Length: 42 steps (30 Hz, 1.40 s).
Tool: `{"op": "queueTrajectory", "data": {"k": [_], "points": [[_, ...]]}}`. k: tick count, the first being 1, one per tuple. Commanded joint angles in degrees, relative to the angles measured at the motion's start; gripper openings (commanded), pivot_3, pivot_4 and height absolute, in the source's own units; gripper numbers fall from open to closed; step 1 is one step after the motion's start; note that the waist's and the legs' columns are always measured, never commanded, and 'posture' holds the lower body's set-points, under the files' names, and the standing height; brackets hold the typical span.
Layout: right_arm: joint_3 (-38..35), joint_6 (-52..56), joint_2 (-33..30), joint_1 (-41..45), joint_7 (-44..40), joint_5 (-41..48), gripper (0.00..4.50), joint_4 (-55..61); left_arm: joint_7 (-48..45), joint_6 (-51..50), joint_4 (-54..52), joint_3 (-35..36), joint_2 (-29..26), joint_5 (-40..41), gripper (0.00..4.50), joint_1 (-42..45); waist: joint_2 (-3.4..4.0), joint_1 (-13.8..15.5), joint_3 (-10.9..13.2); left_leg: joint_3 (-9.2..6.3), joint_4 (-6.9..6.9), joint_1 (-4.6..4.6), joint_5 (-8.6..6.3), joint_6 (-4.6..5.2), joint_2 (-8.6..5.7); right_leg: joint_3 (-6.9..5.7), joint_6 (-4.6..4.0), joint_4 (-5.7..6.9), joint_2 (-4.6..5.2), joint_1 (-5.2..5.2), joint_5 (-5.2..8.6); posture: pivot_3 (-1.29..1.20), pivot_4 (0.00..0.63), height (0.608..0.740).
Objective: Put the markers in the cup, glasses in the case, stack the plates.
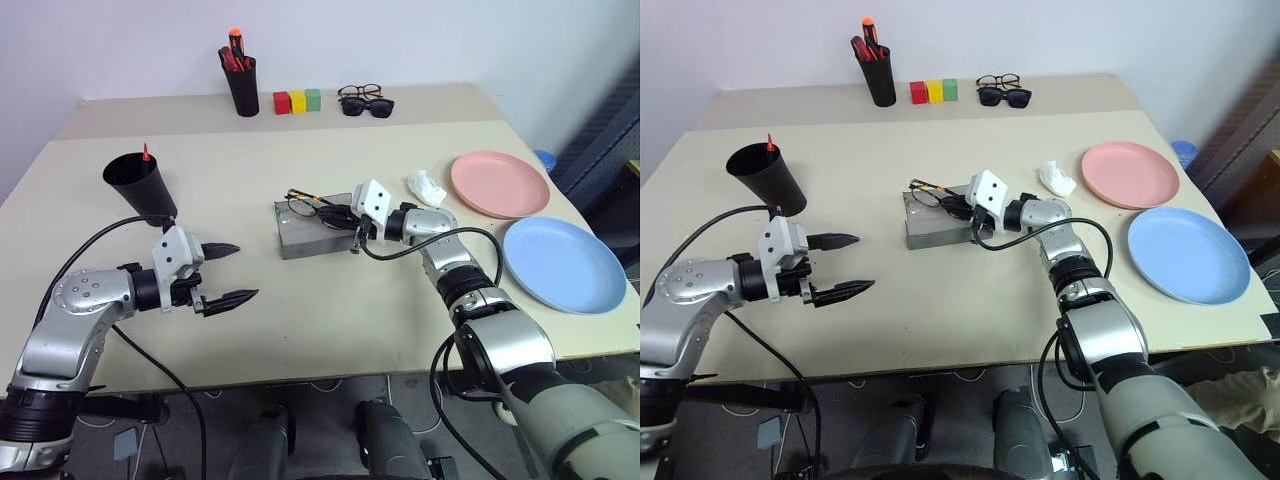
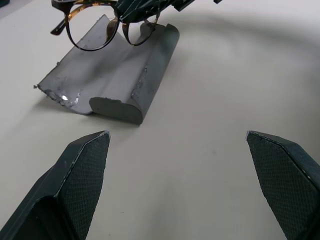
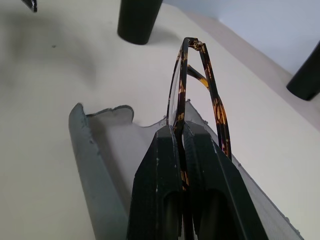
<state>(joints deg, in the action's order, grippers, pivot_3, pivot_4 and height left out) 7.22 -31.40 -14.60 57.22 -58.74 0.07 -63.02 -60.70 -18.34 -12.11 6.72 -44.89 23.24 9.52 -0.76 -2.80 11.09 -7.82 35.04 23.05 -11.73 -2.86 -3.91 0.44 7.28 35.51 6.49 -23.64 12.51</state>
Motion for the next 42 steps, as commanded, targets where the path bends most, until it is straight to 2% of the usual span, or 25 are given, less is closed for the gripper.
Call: {"op": "queueTrajectory", "data": {"k": [1,6,10,16,20,23,25,28,32,35,39,42], "points": [[0.15,-2.22,-0.26,1.79,-1.1,-0.74,0.03,-0.06,0.74,-0.04,-2.11,2.29,-0.84,1.07,4.5,-0.22,0.01,-0.01,0.0,0.0,0.0,-0.01,0.0,0.0,0.01,0.02,0.0,0.0,-0.02,0.0,0.0,0.0,0.15,0.74],[0.04,-1.82,-1.05,2.43,-2.07,-1.6,0.03,-0.74,1.01,-0.08,-2.03,1.83,-0.49,0.96,4.5,0.22,0.01,0.01,0.0,0.05,0.0,-0.04,0.0,0.0,0.0,0.11,-0.02,0.0,-0.03,0.0,0.0,0.0,0.15,0.74],[0.14,-2.06,-1.57,2.44,-1.65,-2.56,1.47,-0.86,1.04,-0.13,-1.36,1.34,-0.31,0.88,4.5,1.1,0.01,0.05,0.0,0.07,0.0,-0.05,0.0,0.0,0.0,0.14,-0.01,0.01,-0.03,-0.01,0.0,0.0,0.15,0.74],[-0.7,-1.37,-3.17,1.02,-2.35,-1.81,4.43,1.06,2.99,-1.29,1.63,1.16,1.42,0.88,4.5,5.45,0.0,0.18,0.0,0.1,0.0,-0.06,0.0,0.0,0.0,0.16,-0.01,0.01,-0.03,0.01,0.0,0.0,0.15,0.74],[-2.63,1.18,-6.31,-1.49,-4.04,1.21,4.43,7.38,6.13,-0.77,7.96,0.08,3.62,-1.57,4.5,12.6,0.0,0.38,0.0,0.09,0.04,-0.07,0.0,0.0,-0.01,0.16,0.01,-0.01,-0.03,0.06,-0.01,0.0,0.15,0.74],[-4.47,7.44,-9.76,-6.78,-4.87,4.59,4.43,18.92,8.5,1.99,15.25,-2.25,4.84,-5.96,4.5,18.23,0.0,0.42,0.0,0.11,0.03,-0.08,0.0,0.0,-0.03,0.18,0.04,-0.06,-0.03,0.09,-0.01,0.0,0.15,0.74],[-5.95,14.19,-13.78,-14.02,-5.02,6.83,4.43,31.06,9.74,3.75,22.2,-4.35,6.19,-8.97,4.5,23.45,-0.01,0.57,0.0,0.11,0.01,-0.08,0.0,0.0,-0.03,0.18,0.06,-0.07,-0.02,0.1,0.0,0.0,0.15,0.74],[-8.73,24.09,-20.5,-27.65,-3.85,9.21,4.5,49.27,9.27,5.58,33.48,-7.5,8.69,-12.12,3.68,31.93,-0.01,1.79,-0.01,0.08,0.04,-0.03,0.0,0.0,-0.04,0.13,0.12,-0.05,-0.02,0.09,0.04,0.0,0.15,0.74],[-14.73,35.34,-25.99,-44.73,-0.11,13.12,4.5,67.79,9.5,9.6,48.39,-10.9,12.15,-16.88,1.62,42.6,-0.02,2.15,0.0,0.21,0.13,0.09,-0.01,0.03,-0.11,0.19,0.18,-0.1,0.11,0.06,0.06,0.0,0.15,0.74],[-20.3,40.67,-27.73,-55.58,2.7,15.04,4.5,76.85,9.88,14.0,60.38,-12.99,14.5,-20.62,0.05,50.4,-0.09,2.08,0.01,0.25,0.28,0.19,-0.02,0.05,-0.14,0.17,0.45,-0.16,0.19,0.08,0.21,0.0,0.15,0.74],[-26.45,44.76,-27.99,-65.57,5.47,16.71,4.5,84.57,9.24,19.5,73.33,-15.82,17.38,-25.34,0.01,58.38,-0.19,2.01,0.03,0.36,0.33,0.21,-0.06,0.1,-0.13,0.18,0.46,-0.27,0.24,0.1,0.2,0.0,0.15,0.74],[-28.15,46.4,-27.86,-68.28,6.79,17.56,4.5,87.07,9.63,22.57,78.6,-16.27,18.54,-27.32,0.01,61.11,-0.25,1.94,0.07,0.37,0.33,0.25,-0.09,0.15,-0.13,0.17,0.56,-0.31,0.25,0.1,0.19,0.0,0.15,0.74]]}}
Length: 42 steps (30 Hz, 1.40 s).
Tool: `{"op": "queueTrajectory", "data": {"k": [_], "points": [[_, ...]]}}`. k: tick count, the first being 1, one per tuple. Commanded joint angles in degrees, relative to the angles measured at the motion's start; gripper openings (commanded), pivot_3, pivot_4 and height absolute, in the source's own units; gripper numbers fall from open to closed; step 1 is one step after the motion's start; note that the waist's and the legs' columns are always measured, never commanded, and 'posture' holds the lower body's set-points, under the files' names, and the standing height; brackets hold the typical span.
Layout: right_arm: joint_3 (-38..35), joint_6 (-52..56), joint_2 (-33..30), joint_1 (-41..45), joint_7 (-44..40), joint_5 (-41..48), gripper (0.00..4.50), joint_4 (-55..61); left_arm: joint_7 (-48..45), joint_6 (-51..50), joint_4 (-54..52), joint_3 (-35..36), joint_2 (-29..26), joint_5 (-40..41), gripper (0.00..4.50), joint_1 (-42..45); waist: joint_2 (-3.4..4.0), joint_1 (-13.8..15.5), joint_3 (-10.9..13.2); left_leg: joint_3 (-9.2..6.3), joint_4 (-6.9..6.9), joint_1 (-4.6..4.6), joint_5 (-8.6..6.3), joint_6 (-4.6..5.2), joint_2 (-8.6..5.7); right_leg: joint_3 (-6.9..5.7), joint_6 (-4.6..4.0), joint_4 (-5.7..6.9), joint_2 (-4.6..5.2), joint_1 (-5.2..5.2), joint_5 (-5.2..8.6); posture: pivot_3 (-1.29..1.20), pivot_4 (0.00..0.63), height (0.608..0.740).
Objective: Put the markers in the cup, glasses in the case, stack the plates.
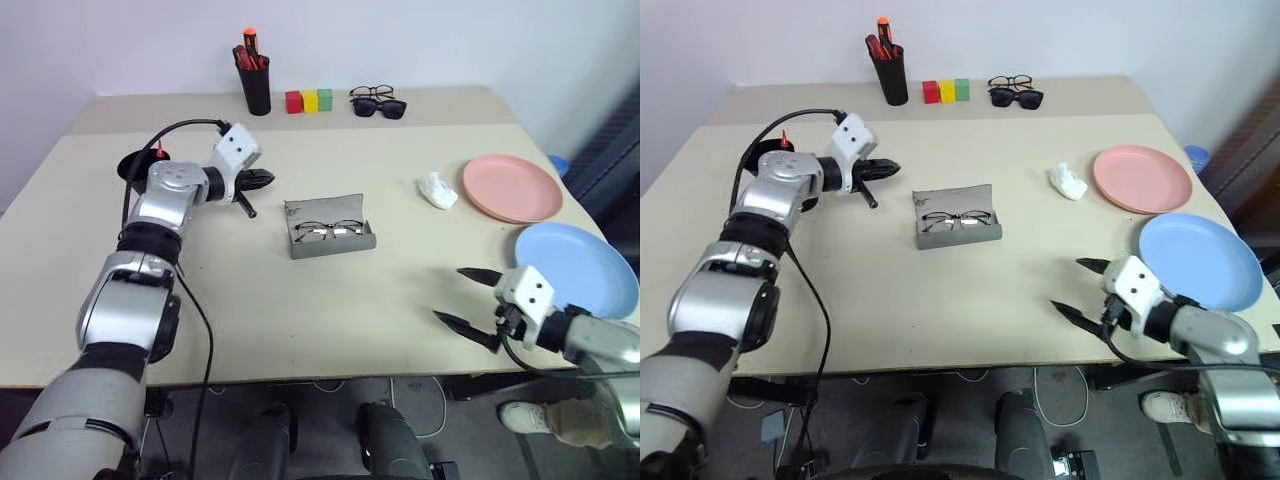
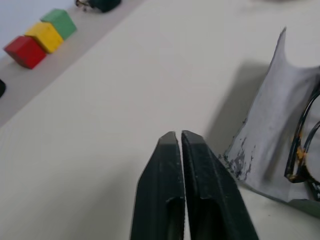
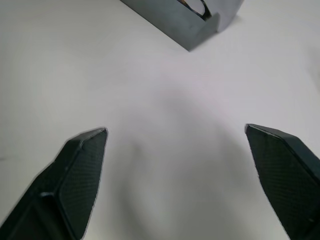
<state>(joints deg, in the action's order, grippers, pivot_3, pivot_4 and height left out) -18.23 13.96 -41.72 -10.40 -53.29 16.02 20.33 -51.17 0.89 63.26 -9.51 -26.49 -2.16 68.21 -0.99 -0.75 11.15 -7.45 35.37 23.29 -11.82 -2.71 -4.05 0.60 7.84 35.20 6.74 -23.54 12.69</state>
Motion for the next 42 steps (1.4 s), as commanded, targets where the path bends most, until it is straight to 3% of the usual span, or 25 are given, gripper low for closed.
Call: {"op": "queueTrajectory", "data": {"k": [1,12,32,38,42], "points": [[-3.89,1.33,-0.35,-2.23,1.96,1.78,4.5,4.76,0.82,3.93,5.25,-0.96,1.08,-3.41,0.01,3.67,-0.06,-0.05,0.04,0.02,0.0,0.01,-0.01,0.01,0.0,0.0,0.03,-0.02,0.01,0.0,-0.02,0.0,0.15,0.74],[-8.44,0.83,2.87,-7.72,7.19,3.71,4.5,9.18,9.64,6.77,13.67,-4.18,6.3,-13.32,0.01,7.69,-0.24,0.13,0.12,-0.02,0.04,0.08,-0.03,0.05,-0.03,-0.04,0.17,-0.06,0.04,0.01,0.0,0.0,0.15,0.74],[-2.4,2.36,3.2,2.48,10.29,9.16,4.5,10.23,16.31,5.47,14.67,-2.06,7.8,-15.99,0.01,9.42,-0.25,0.19,0.12,-0.03,0.1,0.08,-0.03,0.05,-0.04,-0.06,0.22,-0.01,0.03,0.03,-0.03,0.0,0.15,0.74],[-1.49,2.01,3.25,3.12,10.92,8.94,4.5,9.76,11.48,4.57,14.82,-0.2,10.23,-14.51,0.01,9.38,-0.25,0.22,0.12,-0.03,0.2,0.09,-0.03,0.05,-0.05,-0.07,0.23,0.0,0.03,0.06,-0.03,0.0,0.15,0.74],[-1.41,0.94,3.66,2.13,11.04,8.48,4.5,9.42,-1.02,1.72,14.49,2.21,11.77,-11.63,0.01,8.79,-0.23,0.13,0.12,-0.03,0.28,0.08,-0.04,0.07,-0.05,-0.07,0.23,0.05,0.03,0.09,-0.04,0.0,0.15,0.74]]}}
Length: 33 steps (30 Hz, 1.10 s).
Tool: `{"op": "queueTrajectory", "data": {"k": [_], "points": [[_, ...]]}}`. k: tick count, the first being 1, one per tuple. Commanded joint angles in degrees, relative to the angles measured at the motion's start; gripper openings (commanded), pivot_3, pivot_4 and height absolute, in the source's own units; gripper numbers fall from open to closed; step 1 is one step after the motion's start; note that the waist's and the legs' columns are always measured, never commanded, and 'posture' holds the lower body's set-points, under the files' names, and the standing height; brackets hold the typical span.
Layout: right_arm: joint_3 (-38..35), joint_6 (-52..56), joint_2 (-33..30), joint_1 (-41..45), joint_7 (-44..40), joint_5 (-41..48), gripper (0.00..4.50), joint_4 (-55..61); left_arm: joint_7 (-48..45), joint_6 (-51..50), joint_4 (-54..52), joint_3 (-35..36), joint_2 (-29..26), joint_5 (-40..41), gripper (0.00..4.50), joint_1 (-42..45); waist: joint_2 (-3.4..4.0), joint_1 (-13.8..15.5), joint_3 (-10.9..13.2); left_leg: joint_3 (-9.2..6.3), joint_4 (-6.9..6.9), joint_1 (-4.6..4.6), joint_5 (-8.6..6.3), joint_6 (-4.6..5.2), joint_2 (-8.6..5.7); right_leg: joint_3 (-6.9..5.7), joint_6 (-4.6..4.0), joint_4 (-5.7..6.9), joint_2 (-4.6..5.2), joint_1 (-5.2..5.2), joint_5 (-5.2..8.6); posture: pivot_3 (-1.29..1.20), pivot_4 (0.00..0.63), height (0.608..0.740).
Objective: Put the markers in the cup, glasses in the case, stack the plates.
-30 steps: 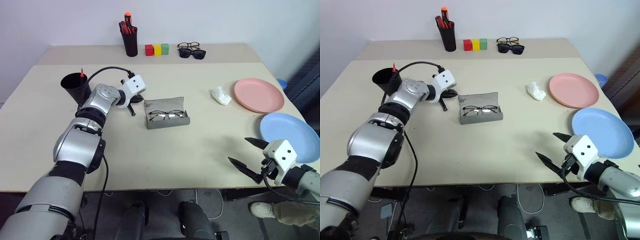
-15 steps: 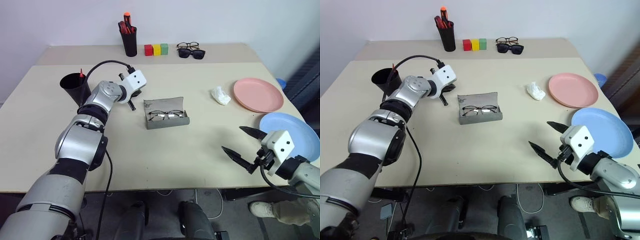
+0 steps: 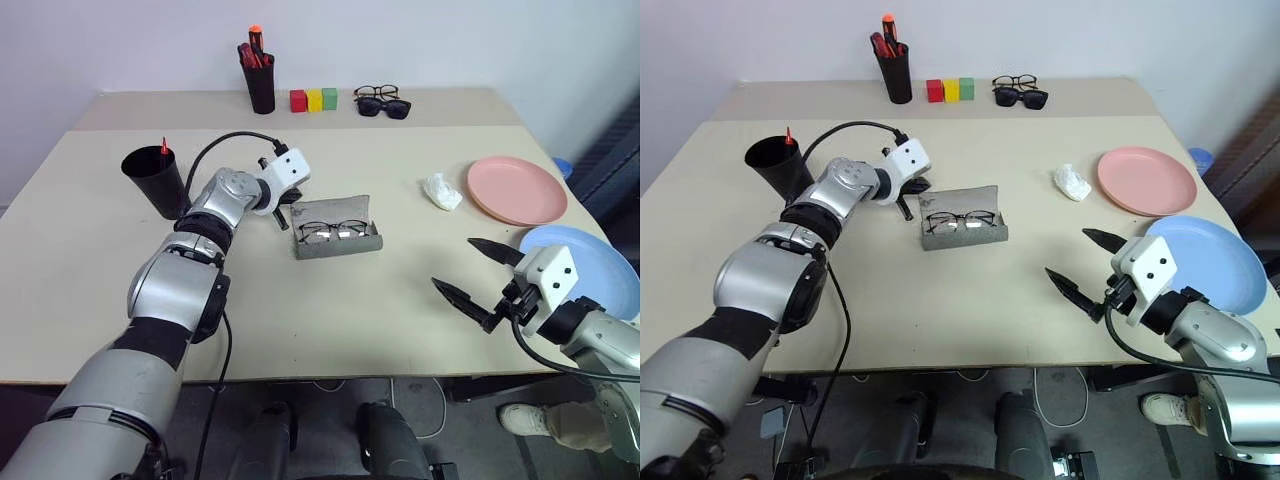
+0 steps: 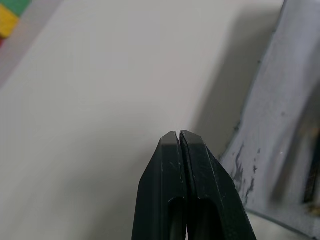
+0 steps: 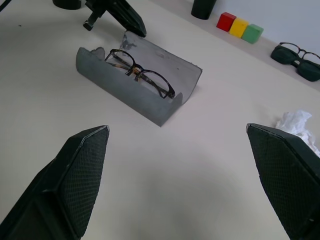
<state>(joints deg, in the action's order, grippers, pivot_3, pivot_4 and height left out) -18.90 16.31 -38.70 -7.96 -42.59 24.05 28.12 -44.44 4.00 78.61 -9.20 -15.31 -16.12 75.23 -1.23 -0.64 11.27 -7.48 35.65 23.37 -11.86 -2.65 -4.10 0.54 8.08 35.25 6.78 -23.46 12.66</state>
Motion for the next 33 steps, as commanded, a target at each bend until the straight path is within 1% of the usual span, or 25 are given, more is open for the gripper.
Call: {"op": "queueTrajectory", "data": {"k": [1,3,5,12,18,24,33], "points": [[-0.72,-1.63,0.79,-0.53,0.41,0.39,4.5,1.6,-12.04,-1.85,-1.11,2.12,0.24,2.85,0.01,1.7,0.01,0.02,0.0,0.0,0.01,0.0,0.0,0.0,0.0,0.0,0.0,0.01,0.0,0.01,0.0,0.0,0.15,0.74],[-0.65,-2.09,1.01,-0.79,0.46,0.24,4.5,1.32,-17.46,-3.04,-1.5,2.38,-0.36,3.42,0.01,1.59,0.01,0.01,0.0,0.0,0.03,0.0,0.0,0.0,0.0,-0.01,0.0,0.0,0.0,0.03,0.0,0.0,0.15,0.74],[-0.46,-2.42,1.22,-0.8,0.46,0.06,4.5,0.91,-20.91,-3.85,-1.88,2.3,-0.67,3.63,0.01,1.3,0.0,-0.02,0.0,0.0,0.04,0.0,-0.01,0.01,0.0,-0.01,-0.01,0.0,0.0,0.03,0.0,0.0,0.15,0.74],[0.61,-2.73,1.44,0.59,0.62,-0.25,4.5,-0.39,-26.83,-5.14,-3.42,2.64,0.4,5.36,0.01,0.43,0.01,-0.02,0.0,0.0,0.06,0.0,-0.01,0.02,0.0,0.0,-0.01,0.02,0.0,0.03,0.0,0.0,0.15,0.74],[0.64,-2.98,1.24,1.11,0.44,-0.56,4.5,-1.34,-30.6,-5.8,-4.87,2.22,2.54,6.31,0.01,-0.13,0.01,0.04,0.0,0.0,0.06,0.0,-0.01,0.03,0.0,0.0,-0.01,0.02,0.0,0.03,0.0,0.0,0.15,0.74],[-0.01,-2.58,1.4,-0.12,1.17,-0.62,4.5,-0.6,-34.28,-6.17,-6.71,1.23,4.67,6.6,0.01,-0.83,0.01,0.01,0.0,0.0,0.08,0.0,-0.02,0.03,0.0,0.0,-0.01,0.03,0.0,0.03,0.0,0.0,0.15,0.74],[-1.26,-1.33,1.17,-1.85,3.55,-1.24,4.5,-1.55,-34.22,-4.75,-8.95,-2.22,6.44,4.6,0.01,-5.02,0.04,0.03,-0.03,-0.01,0.15,-0.02,-0.03,0.05,0.01,0.01,-0.01,0.08,0.0,0.06,0.0,0.0,0.15,0.74]]}}
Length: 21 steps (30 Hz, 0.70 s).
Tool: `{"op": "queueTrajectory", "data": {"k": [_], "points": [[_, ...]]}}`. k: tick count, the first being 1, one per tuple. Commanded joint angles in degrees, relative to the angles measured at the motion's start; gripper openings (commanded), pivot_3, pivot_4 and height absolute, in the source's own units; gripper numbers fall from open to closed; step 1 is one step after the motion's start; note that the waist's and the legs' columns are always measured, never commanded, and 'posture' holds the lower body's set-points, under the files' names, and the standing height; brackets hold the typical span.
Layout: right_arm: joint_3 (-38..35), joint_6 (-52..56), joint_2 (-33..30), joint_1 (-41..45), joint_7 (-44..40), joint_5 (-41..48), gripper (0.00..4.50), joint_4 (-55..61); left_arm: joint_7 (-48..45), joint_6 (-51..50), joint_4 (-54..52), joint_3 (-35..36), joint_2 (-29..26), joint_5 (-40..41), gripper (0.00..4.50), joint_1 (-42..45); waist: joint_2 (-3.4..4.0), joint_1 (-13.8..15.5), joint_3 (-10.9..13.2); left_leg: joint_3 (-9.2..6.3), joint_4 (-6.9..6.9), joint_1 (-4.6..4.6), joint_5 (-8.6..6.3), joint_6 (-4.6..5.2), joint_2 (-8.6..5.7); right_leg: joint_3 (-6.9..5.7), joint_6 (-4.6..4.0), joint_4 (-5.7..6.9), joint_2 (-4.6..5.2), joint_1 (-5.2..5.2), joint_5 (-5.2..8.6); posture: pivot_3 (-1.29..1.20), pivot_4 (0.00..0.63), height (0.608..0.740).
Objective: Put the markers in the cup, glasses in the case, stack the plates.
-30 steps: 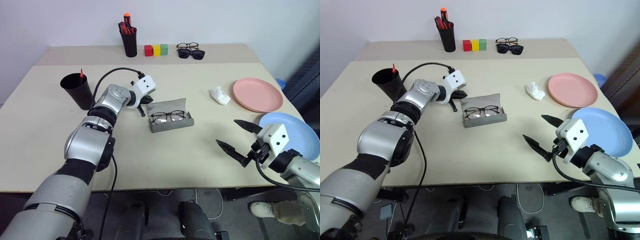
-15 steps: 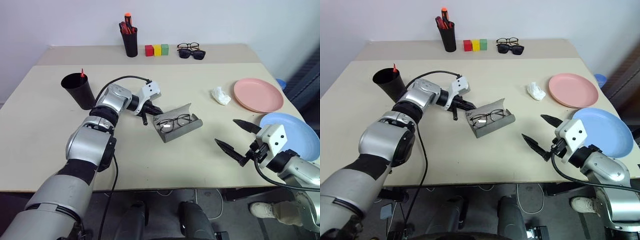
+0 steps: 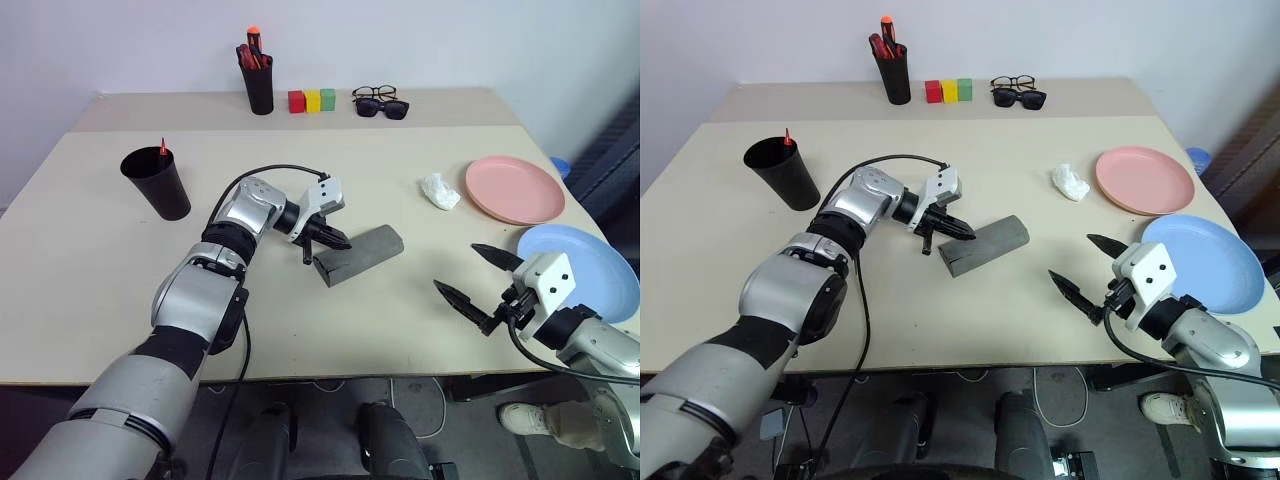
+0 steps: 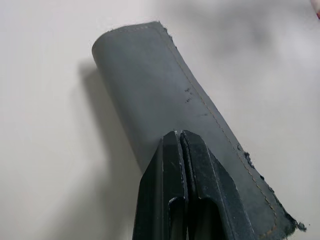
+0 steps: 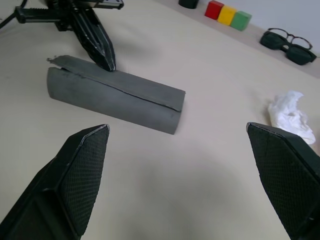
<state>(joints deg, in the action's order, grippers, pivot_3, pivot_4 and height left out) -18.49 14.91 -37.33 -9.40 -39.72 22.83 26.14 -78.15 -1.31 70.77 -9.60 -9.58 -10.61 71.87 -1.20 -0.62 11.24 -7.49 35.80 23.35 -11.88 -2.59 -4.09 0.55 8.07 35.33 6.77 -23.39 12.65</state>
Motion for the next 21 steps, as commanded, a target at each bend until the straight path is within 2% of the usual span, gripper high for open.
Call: {"op": "queueTrajectory", "data": {"k": [1,7,14,17,21], "points": [[-1.85,0.15,-0.16,-0.39,0.93,-0.07,4.5,0.24,-0.54,0.68,-1.42,-2.07,0.73,-0.88,0.01,-1.99,0.01,0.01,-0.01,0.0,0.02,0.0,-0.01,0.02,0.0,0.0,0.0,0.0,0.0,0.02,0.0,0.0,0.15,0.74],[-3.63,0.28,-0.23,0.63,3.55,-0.94,4.5,-1.19,1.12,-0.13,-3.5,1.26,-0.1,2.75,0.01,-1.08,0.02,0.05,-0.02,0.0,0.19,0.0,-0.09,0.13,-0.01,0.0,0.0,-0.01,0.0,0.1,0.0,0.0,0.15,0.74],[-6.45,-0.04,-0.64,0.43,4.36,-1.95,4.5,-2.91,-3.27,-5.54,-12.36,7.18,-2.5,12.05,0.01,1.22,0.03,-0.07,-0.01,-0.01,0.2,0.04,-0.09,0.14,0.0,0.0,0.0,0.0,0.0,0.05,0.0,0.0,0.15,0.74],[-6.83,-0.96,-0.76,0.23,4.4,-3.32,4.5,-5.01,-4.92,-9.54,-19.34,6.8,-3.7,14.27,0.01,-1.37,0.05,-0.1,-0.02,-0.01,0.19,0.02,-0.09,0.14,0.0,0.0,-0.01,0.0,0.0,0.06,0.0,0.0,0.15,0.74],[-7.37,-2.12,-0.85,0.85,5.25,-5.26,4.5,-10.24,-7.04,-15.95,-33.7,4.31,-5.09,17.07,0.01,-8.73,0.13,-0.21,-0.07,0.0,0.18,-0.01,-0.09,0.14,0.0,0.04,-0.03,0.0,0.0,0.09,-0.01,0.0,0.15,0.74]]}}
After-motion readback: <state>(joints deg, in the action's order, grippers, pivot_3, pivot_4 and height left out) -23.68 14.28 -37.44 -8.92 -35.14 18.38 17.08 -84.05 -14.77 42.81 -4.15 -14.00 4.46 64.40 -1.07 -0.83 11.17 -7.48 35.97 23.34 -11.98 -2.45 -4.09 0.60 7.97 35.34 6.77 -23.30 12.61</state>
